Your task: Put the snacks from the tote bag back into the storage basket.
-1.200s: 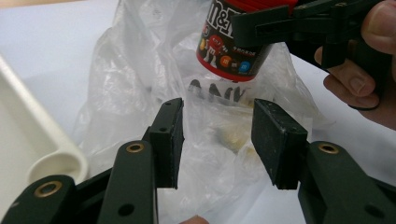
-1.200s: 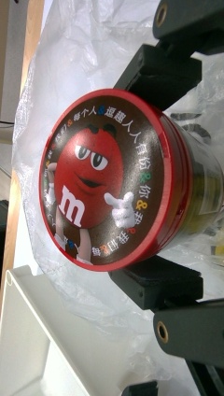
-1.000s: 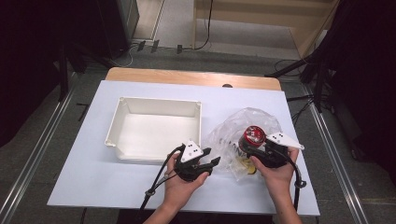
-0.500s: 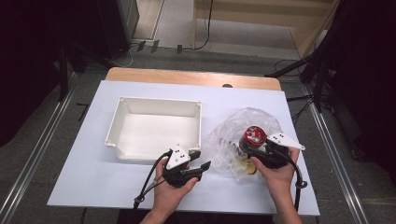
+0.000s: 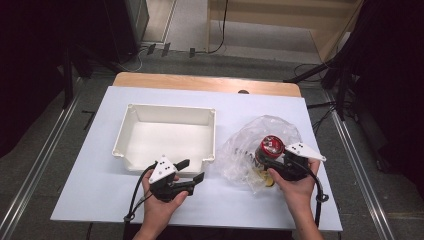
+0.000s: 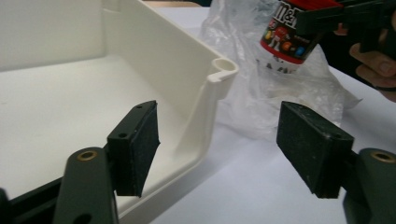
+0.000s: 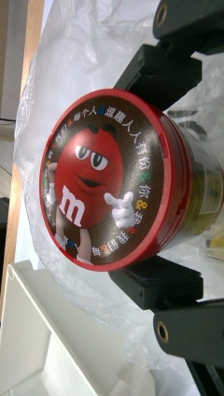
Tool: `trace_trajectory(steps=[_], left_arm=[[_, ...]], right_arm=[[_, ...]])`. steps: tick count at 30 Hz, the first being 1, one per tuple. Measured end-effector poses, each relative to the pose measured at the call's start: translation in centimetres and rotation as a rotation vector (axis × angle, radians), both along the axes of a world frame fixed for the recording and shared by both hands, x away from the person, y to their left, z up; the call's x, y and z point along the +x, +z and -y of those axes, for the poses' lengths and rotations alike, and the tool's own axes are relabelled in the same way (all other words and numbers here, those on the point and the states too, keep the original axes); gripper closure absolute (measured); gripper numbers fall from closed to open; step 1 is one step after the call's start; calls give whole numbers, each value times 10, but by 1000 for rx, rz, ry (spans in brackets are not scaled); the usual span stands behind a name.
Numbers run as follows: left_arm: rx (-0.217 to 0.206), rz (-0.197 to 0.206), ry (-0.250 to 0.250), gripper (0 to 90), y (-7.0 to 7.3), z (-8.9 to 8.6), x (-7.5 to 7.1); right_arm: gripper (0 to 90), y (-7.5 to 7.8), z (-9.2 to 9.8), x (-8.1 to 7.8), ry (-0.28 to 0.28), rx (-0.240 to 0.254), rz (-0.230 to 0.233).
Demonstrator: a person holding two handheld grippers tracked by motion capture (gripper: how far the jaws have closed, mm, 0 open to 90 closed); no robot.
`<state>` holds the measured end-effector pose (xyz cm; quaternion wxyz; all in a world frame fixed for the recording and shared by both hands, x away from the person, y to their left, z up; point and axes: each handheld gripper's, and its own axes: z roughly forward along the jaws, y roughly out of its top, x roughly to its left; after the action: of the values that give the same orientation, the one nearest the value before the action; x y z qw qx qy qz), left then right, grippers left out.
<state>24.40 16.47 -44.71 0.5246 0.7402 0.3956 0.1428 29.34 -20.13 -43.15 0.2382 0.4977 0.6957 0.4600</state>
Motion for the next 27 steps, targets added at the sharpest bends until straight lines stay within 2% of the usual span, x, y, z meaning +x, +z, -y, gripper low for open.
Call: trace_trajectory(steps=[6,12,16,18,21,24,27], left_arm=[[-10,-9,59,210,-1,-25,1],[-8,-4,79,140,0,-48,-2],[25,33,110,125,2,-62,-3],[13,35,114,113,2,-68,-2],[24,41,125,105,3,-75,-2],[8,42,113,101,3,-80,-4],[10,48,116,95,3,-81,-6]], right_arm=[[257,1,-1,-2,8,3,1],[257,1,-2,-1,4,-1,-4],[257,1,-4,-2,5,-8,-9],[257,1,-6,-4,12,-10,-7],[257,2,-9,-5,22,-15,-6],[257,4,-11,-5,23,-9,-4],[257,6,-13,-5,18,-7,-7]])
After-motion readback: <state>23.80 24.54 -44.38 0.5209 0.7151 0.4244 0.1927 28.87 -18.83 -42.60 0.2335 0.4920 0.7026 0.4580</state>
